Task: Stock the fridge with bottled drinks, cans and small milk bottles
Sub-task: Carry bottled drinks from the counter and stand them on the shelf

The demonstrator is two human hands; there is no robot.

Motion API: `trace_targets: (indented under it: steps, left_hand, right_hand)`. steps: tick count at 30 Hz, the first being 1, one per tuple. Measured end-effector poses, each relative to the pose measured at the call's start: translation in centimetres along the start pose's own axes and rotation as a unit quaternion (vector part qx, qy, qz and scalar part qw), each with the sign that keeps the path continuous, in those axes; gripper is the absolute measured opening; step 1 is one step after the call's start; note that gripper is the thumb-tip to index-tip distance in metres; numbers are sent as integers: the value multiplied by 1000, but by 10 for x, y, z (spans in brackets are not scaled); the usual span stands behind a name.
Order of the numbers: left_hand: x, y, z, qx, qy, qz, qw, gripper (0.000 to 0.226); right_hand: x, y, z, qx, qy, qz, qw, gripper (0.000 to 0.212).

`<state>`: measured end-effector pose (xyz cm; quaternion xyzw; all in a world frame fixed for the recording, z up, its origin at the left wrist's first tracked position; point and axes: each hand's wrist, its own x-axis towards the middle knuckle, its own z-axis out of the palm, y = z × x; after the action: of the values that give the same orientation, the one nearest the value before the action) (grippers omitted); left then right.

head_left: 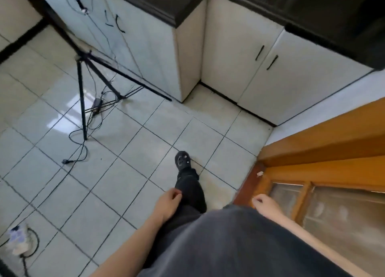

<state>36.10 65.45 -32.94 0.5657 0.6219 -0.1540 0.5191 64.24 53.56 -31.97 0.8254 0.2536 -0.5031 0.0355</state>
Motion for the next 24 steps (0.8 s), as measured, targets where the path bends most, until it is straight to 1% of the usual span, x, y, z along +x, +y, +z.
trace_targets:
  steps: [2,3,5,7,8,10,11,12,14,16,17,18,21,23,24]
  left_hand:
    - [33,27,-15,22,-22,-23,999,24]
    - [51,42,-24,47,-43,-28,998,23]
    - [90,76,-41,119,-81,-21,989,25]
    - [129,118,-60,186,-107,-5,977,28]
    - [148,144,-70,218,-117,7,969,28]
    - [179,203,-92,267,-125,35,955,23]
    - [193,234,-103,277,-117,53,952,22]
    - [206,264,-113,280,-106,70,952,25]
    - [230,323,-130,271,-90,104,953,25]
    - [250,375,-141,259,-92,139,951,16]
    - [257,398,-145,262,-94,151,948,15]
    - [263,419,-148,264,-90,158,947,15]
    - [278,468,-149,208,-80,152,963,15]
    - [280,487,-143,163,-81,152,972,13]
    - [279,494,-138,152,-85,150,973,11]
  right_hand:
    - [10,4,-8,76,-1,35,997,28]
    - [16,7,-13,96,0,49,994,28]
    - [27,12,-30,99,7,66,993,25]
    - [38,14,-56,184,-4,129,974,29]
    - [43,13,-71,220,7,162,962,31]
    - [50,9,-105,200,21,179,963,33]
    - [55,3,-121,191,24,173,966,34]
    - [62,-6,-137,192,30,168,967,33]
    - [77,-27,-164,242,59,160,955,26]
    - [91,-50,-187,327,121,148,925,21]
    - [97,-60,-196,358,146,142,911,20]
    - [102,-69,-205,369,156,132,907,19]
    - [116,-85,-224,328,137,108,928,20]
    - [126,-87,-231,285,120,109,945,27]
    - [132,-86,-237,278,113,111,947,26]
